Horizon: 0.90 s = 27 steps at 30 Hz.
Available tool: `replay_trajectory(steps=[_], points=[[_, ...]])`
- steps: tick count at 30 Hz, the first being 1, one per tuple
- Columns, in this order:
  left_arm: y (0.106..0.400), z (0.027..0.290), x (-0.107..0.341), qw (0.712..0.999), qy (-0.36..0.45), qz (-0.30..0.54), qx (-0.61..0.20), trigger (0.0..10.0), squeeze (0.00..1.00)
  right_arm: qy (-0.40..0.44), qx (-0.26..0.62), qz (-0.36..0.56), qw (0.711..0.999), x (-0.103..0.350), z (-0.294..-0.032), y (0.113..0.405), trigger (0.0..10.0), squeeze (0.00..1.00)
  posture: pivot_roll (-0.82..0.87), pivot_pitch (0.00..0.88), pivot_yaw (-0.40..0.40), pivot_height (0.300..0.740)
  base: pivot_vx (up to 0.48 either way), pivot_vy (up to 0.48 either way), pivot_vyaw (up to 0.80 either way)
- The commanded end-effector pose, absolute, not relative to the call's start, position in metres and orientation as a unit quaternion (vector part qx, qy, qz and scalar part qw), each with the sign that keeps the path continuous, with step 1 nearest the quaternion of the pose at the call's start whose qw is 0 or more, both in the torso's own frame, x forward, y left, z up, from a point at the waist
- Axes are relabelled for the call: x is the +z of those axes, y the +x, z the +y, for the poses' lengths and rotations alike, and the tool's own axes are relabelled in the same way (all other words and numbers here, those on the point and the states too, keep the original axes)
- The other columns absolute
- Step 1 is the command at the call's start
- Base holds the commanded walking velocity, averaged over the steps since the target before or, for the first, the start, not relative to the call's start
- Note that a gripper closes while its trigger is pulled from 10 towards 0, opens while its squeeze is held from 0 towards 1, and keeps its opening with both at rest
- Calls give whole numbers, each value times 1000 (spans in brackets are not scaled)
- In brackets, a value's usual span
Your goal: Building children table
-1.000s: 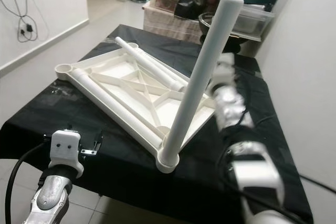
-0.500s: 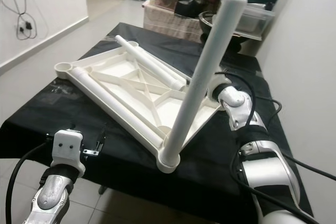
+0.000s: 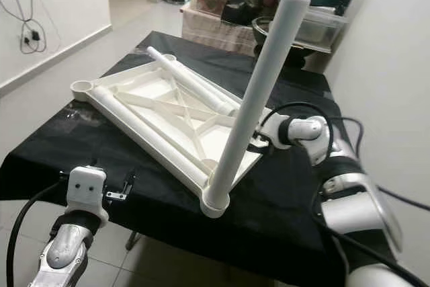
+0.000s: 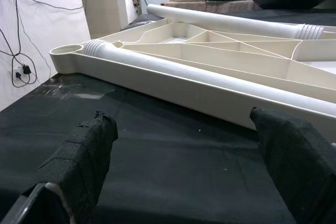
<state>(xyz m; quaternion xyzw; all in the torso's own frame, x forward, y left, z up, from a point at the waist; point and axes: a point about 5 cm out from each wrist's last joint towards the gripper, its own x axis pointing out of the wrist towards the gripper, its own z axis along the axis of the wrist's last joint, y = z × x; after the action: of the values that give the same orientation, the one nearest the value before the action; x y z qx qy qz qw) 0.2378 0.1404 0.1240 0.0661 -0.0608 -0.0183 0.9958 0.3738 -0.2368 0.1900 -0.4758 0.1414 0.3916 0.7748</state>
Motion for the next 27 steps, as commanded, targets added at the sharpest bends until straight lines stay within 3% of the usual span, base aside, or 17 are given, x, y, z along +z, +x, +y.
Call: replay_trajectory(steps=[1, 3, 5, 6, 9, 18, 27], points=[[238, 138, 122, 996, 67, -60, -27, 10000, 0, -494, 402, 167, 752, 185, -243, 370, 10000, 0, 87, 0, -154, 740, 0, 0, 0], [238, 138, 122, 996, 67, -60, -28, 10000, 0, -500, 415, 176, 740, 183, -242, 369, 10000, 0, 86, 0, -154, 740, 0, 0, 0], [238, 138, 122, 995, 68, -61, -28, 10000, 0, -511, 446, 199, 707, 178, -240, 365, 10000, 0, 86, 0, -154, 740, 0, 0, 0], [238, 138, 122, 995, 68, -61, -28, 10000, 0, -511, 446, 199, 707, 178, -240, 365, 10000, 0, 86, 0, -154, 740, 0, 0, 0], [238, 138, 122, 995, 68, -61, -27, 10000, 0, -539, 466, 237, 660, 170, -243, 361, 10000, 0, 92, 0, -156, 740, 0, 0, 0], [239, 137, 123, 995, 68, -61, -27, 10000, 0, -567, 498, 250, 607, 161, -230, 360, 10000, 0, 92, 0, -165, 740, 0, 0, 0], [239, 136, 122, 996, 67, -61, -26, 10000, 0, -572, 532, 237, 577, 158, -210, 362, 10000, 0, 95, 0, -174, 740, 0, 0, 0]])
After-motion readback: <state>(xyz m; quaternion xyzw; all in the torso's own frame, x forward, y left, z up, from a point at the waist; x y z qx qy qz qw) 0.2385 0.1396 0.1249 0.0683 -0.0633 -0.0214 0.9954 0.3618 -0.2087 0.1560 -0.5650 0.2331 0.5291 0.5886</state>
